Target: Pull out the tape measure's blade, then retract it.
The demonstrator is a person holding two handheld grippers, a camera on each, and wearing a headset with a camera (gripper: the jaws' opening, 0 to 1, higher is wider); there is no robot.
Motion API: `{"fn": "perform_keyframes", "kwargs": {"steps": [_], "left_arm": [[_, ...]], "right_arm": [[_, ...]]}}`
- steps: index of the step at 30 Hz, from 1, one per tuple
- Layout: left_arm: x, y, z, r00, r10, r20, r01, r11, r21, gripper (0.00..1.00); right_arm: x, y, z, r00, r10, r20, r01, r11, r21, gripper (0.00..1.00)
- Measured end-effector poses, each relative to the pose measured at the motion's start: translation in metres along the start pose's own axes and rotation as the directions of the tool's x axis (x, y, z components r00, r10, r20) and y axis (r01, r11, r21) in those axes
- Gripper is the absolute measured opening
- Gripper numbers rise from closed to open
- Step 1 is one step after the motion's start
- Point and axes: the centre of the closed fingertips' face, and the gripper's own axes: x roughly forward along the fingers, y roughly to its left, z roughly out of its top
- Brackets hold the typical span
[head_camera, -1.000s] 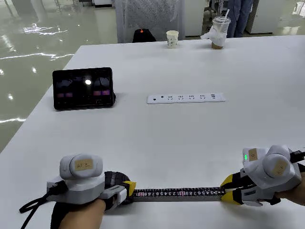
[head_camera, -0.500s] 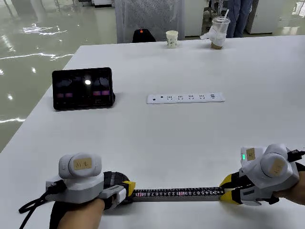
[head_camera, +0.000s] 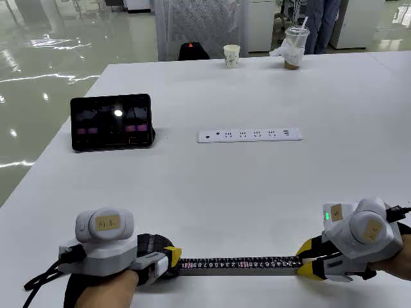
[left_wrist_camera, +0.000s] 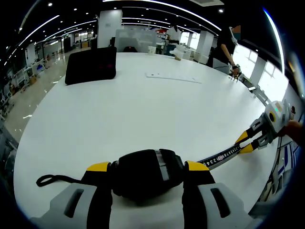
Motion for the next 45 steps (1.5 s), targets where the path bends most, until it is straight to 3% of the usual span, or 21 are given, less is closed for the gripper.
{"fn": "perform_keyframes", "kwargs": {"steps": [23, 45], "left_arm": [[0.0, 0.0, 0.001, 1.0, -0.009, 0.001, 0.009, 1.0, -0.009, 0.54], [-0.001, 0.0, 0.001, 0.9998, -0.018, -0.001, 0.018, 1.0, -0.023, 0.54]], "right_arm": [[0.012, 0.004, 0.017, 0.9997, 0.015, 0.018, -0.015, 1.0, -0.006, 0.11], [0.03, 0.01, 0.045, 0.9985, 0.034, 0.044, -0.034, 0.999, -0.01, 0.11]]}}
